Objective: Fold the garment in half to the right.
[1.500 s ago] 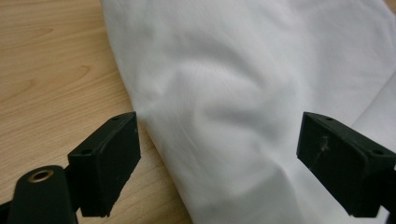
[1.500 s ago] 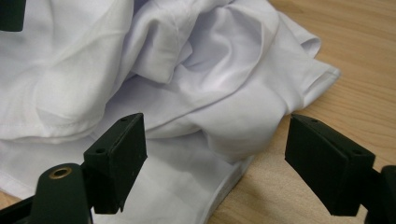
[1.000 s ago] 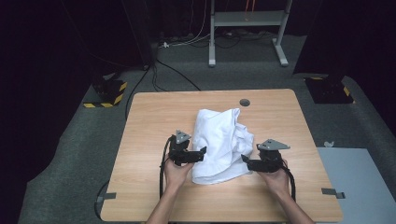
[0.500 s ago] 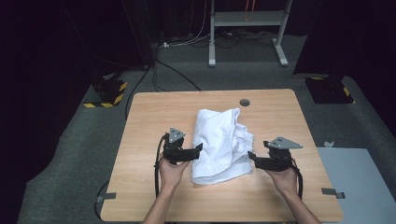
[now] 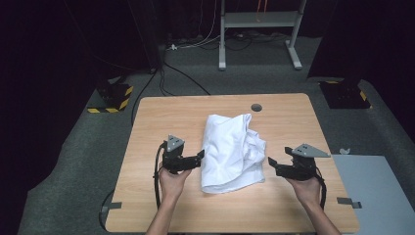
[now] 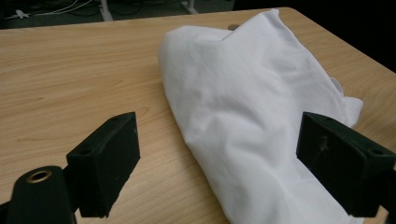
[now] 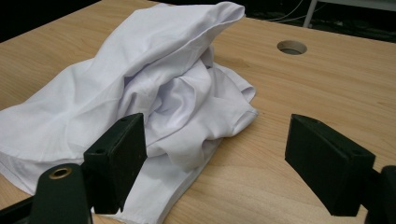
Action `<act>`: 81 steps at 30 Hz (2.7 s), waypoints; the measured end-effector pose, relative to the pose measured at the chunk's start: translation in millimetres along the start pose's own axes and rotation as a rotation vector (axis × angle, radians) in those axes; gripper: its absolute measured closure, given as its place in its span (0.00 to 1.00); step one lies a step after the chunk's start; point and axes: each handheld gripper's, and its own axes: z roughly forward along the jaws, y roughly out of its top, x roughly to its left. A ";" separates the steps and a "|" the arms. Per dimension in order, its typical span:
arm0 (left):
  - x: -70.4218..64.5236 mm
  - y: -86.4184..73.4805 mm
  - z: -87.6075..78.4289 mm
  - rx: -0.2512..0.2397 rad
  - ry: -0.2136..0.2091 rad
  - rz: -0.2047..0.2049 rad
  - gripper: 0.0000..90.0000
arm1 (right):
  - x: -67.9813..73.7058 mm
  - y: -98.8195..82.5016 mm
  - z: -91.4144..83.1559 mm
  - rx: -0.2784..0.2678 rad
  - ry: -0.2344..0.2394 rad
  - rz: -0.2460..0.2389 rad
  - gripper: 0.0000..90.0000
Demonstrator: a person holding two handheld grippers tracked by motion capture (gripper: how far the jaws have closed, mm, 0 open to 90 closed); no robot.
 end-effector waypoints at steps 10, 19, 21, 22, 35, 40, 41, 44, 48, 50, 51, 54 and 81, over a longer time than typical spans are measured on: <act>10.9 -7.3 -9.7 -0.007 0.029 -0.025 0.15 | -11.1 -4.0 -11.7 -0.012 -0.020 0.026 0.23; 18.6 -15.1 -14.1 0.006 0.057 -0.038 0.15 | -17.2 -11.1 -15.8 -0.002 -0.036 0.040 0.23; 19.8 -17.7 -13.8 0.012 0.062 -0.040 0.15 | -17.9 -12.6 -15.8 0.002 -0.038 0.042 0.23; 20.3 -19.0 -13.6 0.017 0.066 -0.036 0.15 | -18.2 -13.3 -15.7 0.003 -0.038 0.043 0.23; 23.5 -33.8 -5.0 0.067 0.107 -0.028 0.15 | -22.9 -25.3 -8.4 0.040 -0.061 0.055 0.23; 25.5 -39.0 -0.7 0.085 0.114 -0.035 0.15 | -25.3 -31.6 -2.9 0.065 -0.073 0.054 0.23; 25.9 -39.7 0.0 0.087 0.115 -0.038 0.15 | -25.5 -32.8 -1.9 0.070 -0.075 0.056 0.23; 26.7 -41.7 1.7 0.099 0.120 -0.035 0.15 | -26.5 -35.8 0.9 0.084 -0.080 0.056 0.23; 27.3 -44.1 4.9 0.113 0.133 -0.032 0.15 | -27.9 -39.5 5.0 0.101 -0.088 0.054 0.23; 27.5 -45.6 6.9 0.121 0.140 -0.031 0.15 | -28.4 -41.4 7.2 0.111 -0.091 0.054 0.23; 27.5 -46.1 7.8 0.122 0.143 -0.031 0.15 | -28.4 -42.5 8.5 0.116 -0.095 0.055 0.23; 28.1 -48.4 10.6 0.135 0.152 -0.028 0.15 | -28.7 -44.8 11.2 0.125 -0.098 0.052 0.23; 30.9 -57.6 39.9 0.217 0.254 0.022 0.16 | -35.8 -57.9 39.1 0.219 -0.144 0.051 0.23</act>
